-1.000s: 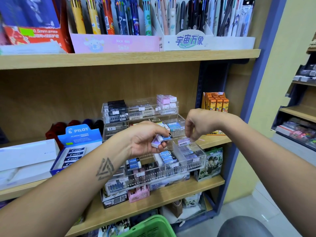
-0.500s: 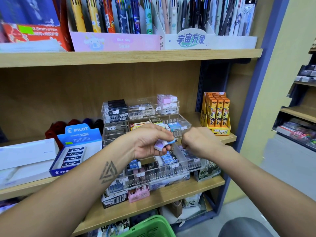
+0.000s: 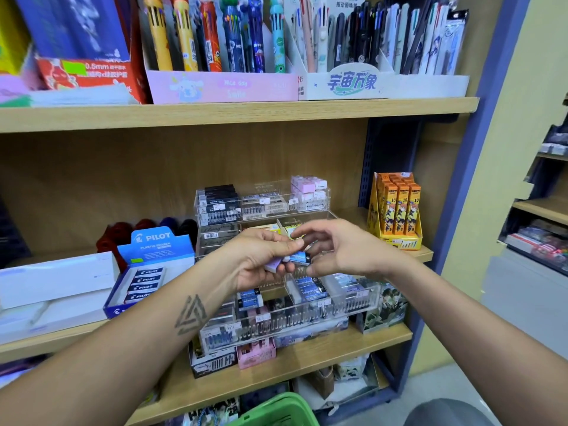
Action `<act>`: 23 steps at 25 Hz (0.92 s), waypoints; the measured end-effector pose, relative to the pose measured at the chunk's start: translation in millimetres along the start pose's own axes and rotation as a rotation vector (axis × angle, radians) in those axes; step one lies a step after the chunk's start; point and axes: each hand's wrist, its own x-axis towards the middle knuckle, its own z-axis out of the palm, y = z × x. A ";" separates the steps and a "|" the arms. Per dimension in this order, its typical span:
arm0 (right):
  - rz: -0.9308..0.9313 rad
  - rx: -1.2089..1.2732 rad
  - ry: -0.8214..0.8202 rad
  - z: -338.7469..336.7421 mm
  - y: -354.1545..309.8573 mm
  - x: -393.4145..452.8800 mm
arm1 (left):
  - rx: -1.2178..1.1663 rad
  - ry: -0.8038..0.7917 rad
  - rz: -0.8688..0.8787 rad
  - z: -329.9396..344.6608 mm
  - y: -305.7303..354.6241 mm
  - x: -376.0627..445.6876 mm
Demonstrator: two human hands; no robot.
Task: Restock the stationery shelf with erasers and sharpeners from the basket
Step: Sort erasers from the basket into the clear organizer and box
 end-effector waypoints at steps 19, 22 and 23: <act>-0.081 -0.748 -0.204 61.0 -19.6 42.2 | 0.398 0.139 0.083 -64.1 -6.5 -45.7; -0.105 -0.728 -0.258 79.8 -17.5 48.8 | 0.354 0.186 0.124 -73.5 -9.1 -51.2; -0.114 -0.717 -0.258 85.3 -16.7 50.7 | 0.325 0.187 0.132 -77.4 -9.8 -52.6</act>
